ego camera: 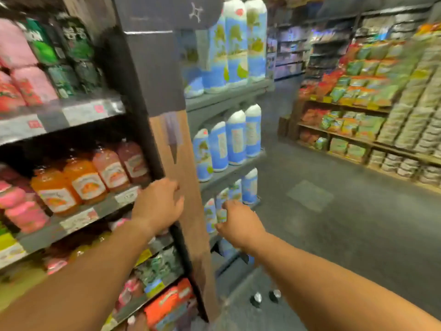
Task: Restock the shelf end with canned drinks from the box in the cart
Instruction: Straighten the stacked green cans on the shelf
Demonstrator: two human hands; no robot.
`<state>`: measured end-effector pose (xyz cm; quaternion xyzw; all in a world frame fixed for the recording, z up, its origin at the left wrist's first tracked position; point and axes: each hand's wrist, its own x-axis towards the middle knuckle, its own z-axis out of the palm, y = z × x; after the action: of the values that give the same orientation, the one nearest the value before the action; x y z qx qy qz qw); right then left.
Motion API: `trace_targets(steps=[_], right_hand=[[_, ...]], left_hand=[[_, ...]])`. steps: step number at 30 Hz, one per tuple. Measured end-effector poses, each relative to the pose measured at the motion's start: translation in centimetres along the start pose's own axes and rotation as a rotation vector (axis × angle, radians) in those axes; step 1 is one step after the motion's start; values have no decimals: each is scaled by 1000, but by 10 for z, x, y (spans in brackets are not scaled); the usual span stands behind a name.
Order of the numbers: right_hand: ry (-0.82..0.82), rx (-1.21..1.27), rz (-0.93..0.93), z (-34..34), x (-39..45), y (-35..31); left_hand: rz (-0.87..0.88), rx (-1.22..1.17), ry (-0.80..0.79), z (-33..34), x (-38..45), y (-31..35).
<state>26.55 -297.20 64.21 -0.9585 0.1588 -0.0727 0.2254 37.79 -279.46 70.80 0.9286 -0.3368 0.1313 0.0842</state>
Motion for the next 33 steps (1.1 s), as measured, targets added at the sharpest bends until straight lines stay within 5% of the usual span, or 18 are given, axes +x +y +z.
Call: trace_targets(steps=[5, 8, 22, 33], right_hand=[[-53, -52, 284, -3, -64, 117], [-91, -79, 458, -1, -103, 167], [-247, -33, 636, 50, -130, 276], [-372, 64, 769, 227, -65, 386]], left_hand=[[97, -15, -487, 78, -26, 95], [165, -41, -626, 108, -34, 147], [129, -82, -851, 233, -49, 215], [-29, -176, -997, 460, -30, 191]])
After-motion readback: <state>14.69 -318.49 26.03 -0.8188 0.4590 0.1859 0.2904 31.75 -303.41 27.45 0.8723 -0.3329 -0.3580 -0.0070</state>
